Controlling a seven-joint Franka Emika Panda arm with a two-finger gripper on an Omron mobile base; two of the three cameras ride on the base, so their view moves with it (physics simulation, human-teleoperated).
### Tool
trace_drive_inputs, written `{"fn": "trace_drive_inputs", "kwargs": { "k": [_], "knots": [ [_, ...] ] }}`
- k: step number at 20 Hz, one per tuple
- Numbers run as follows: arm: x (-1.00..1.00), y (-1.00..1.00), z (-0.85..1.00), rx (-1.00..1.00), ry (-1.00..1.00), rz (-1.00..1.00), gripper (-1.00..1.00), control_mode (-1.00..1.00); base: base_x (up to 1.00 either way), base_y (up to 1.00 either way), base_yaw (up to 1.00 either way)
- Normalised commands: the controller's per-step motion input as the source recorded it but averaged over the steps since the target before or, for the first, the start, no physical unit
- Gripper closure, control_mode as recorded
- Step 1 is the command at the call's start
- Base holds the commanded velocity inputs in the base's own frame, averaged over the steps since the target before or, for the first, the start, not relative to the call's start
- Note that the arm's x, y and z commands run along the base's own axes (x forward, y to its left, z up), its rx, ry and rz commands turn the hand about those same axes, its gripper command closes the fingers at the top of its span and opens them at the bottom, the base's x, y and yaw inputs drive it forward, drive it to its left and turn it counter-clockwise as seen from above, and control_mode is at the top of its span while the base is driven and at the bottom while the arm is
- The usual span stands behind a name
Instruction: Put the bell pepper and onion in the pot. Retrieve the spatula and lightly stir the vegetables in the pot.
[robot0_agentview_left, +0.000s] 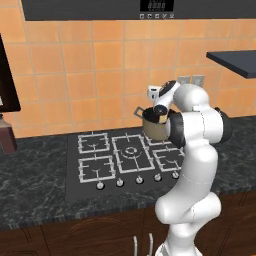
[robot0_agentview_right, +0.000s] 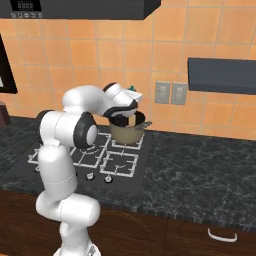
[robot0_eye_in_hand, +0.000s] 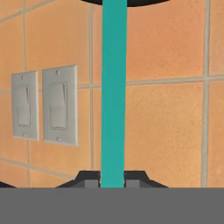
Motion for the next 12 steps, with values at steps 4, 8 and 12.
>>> {"fn": "trace_drive_inputs", "kwargs": {
  "k": [4, 8, 12],
  "knots": [
    [0.04, 0.55, 0.00, 0.00, 0.00, -0.09, 1.00, -1.00, 0.00, 0.00, 0.00],
    [0.15, 0.22, 0.00, 0.00, 0.00, -0.08, 1.00, -1.00, 0.00, 0.00, 0.00],
    [0.12, -0.01, 0.00, 0.00, 0.00, -0.02, 1.00, -1.00, 0.00, 0.00, 0.00]
  ]
}}
